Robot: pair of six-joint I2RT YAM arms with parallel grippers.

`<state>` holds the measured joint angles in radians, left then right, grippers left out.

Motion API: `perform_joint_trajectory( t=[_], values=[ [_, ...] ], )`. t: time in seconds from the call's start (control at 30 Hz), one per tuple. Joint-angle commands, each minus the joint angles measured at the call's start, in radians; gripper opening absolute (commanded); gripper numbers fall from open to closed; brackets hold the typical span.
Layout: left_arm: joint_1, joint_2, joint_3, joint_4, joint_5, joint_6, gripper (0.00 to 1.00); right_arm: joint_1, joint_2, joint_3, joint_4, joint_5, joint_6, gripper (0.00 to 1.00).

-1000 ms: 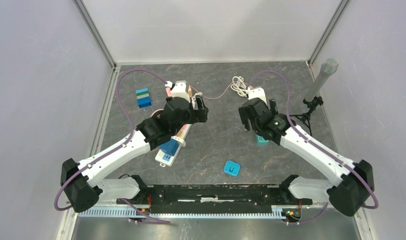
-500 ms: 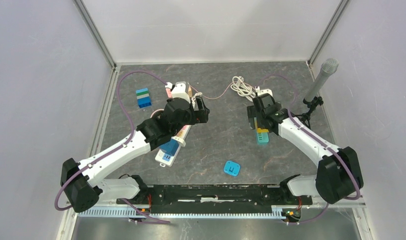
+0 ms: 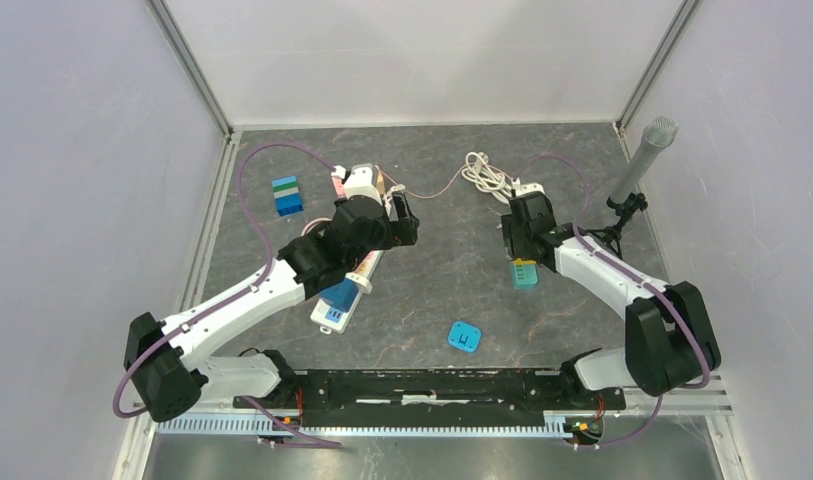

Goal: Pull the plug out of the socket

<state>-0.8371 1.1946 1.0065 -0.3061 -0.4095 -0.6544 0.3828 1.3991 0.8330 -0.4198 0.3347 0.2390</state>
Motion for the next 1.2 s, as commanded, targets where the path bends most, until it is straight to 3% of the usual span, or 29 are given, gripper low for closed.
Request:
perform_joint_trajectory(
  t=[0.0, 0.27, 0.47, 0.5, 0.63, 0.77, 1.17],
  values=[
    [0.004, 0.023, 0.023, 0.027, 0.003, -0.052, 0.99, 0.001, -0.035, -0.077, 0.083, -0.124, -0.016, 0.43],
    [0.004, 0.123, 0.031, 0.107, 0.183, -0.083, 0.99, 0.000, -0.107, -0.196, 0.147, -0.265, 0.005, 0.38],
    [0.004, 0.316, 0.127, 0.114, 0.395, -0.089, 0.95, 0.001, -0.189, -0.237, 0.147, -0.321, -0.031, 0.43],
    [0.004, 0.356, 0.145, 0.115, 0.436, -0.089, 0.94, 0.000, -0.189, -0.239, 0.146, -0.318, -0.043, 0.46],
    [0.004, 0.512, 0.231, 0.181, 0.580, -0.121, 0.91, -0.001, -0.116, -0.140, 0.066, -0.233, -0.079, 0.76],
    [0.007, 0.654, 0.356, 0.155, 0.610, -0.158, 0.87, -0.001, -0.116, -0.091, 0.071, -0.202, -0.070, 0.92],
    [0.020, 0.935, 0.636, 0.053, 0.652, -0.212, 0.77, -0.001, -0.161, -0.092, 0.113, -0.185, -0.077, 0.82]
  ],
)
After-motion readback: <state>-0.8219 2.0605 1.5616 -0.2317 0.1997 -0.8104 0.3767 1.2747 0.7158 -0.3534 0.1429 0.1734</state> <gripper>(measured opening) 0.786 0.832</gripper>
